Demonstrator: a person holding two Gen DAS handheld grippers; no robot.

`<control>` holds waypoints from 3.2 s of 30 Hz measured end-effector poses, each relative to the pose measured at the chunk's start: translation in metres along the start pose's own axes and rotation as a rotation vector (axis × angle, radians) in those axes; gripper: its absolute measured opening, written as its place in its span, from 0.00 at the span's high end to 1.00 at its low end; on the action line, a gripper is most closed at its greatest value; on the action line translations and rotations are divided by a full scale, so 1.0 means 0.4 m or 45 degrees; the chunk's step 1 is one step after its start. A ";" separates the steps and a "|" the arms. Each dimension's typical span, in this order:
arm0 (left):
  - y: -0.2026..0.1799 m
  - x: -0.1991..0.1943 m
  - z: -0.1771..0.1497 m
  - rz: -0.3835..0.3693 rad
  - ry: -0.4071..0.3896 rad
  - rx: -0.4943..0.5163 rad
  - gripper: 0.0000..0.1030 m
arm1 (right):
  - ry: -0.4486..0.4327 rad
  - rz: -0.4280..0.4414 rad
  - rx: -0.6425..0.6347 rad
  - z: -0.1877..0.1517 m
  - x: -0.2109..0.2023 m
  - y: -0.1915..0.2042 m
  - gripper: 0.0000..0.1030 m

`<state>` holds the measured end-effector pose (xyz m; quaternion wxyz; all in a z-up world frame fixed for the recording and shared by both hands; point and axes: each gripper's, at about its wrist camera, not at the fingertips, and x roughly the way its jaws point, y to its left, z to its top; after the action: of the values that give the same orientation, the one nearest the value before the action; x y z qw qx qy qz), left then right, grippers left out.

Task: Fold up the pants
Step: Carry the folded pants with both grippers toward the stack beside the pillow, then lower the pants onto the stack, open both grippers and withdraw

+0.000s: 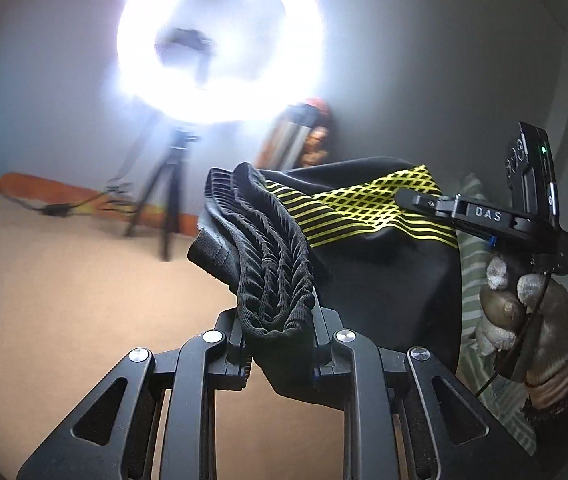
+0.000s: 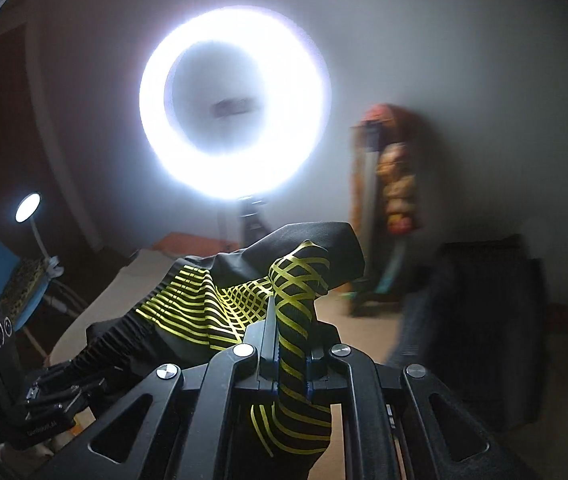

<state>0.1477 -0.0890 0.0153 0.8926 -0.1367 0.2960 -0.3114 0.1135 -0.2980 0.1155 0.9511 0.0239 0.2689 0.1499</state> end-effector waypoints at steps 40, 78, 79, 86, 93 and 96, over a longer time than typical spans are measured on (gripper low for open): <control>-0.279 0.535 -0.026 -0.058 0.101 0.082 0.81 | 0.049 -0.233 0.088 0.072 0.133 -0.684 0.94; -0.279 0.362 0.012 0.118 0.172 0.070 0.37 | 0.008 -0.387 0.276 -0.060 -0.076 -0.698 0.39; -0.285 0.347 0.016 0.112 0.167 0.074 0.37 | 0.009 -0.387 0.276 -0.066 -0.085 -0.686 0.39; -0.295 0.250 0.032 0.101 0.138 0.100 0.37 | -0.002 -0.407 0.246 -0.122 -0.156 -0.583 0.37; -0.294 0.148 0.014 0.122 0.112 0.153 0.37 | -0.058 -0.437 0.212 -0.182 -0.222 -0.471 0.31; -0.301 0.106 -0.002 0.120 0.099 0.190 0.37 | -0.080 -0.417 0.231 -0.211 -0.252 -0.424 0.28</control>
<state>0.1165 -0.2086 0.0475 0.9019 -0.0434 0.3124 -0.2952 0.0342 -0.4930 0.0728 0.9646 0.0702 0.2520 -0.0324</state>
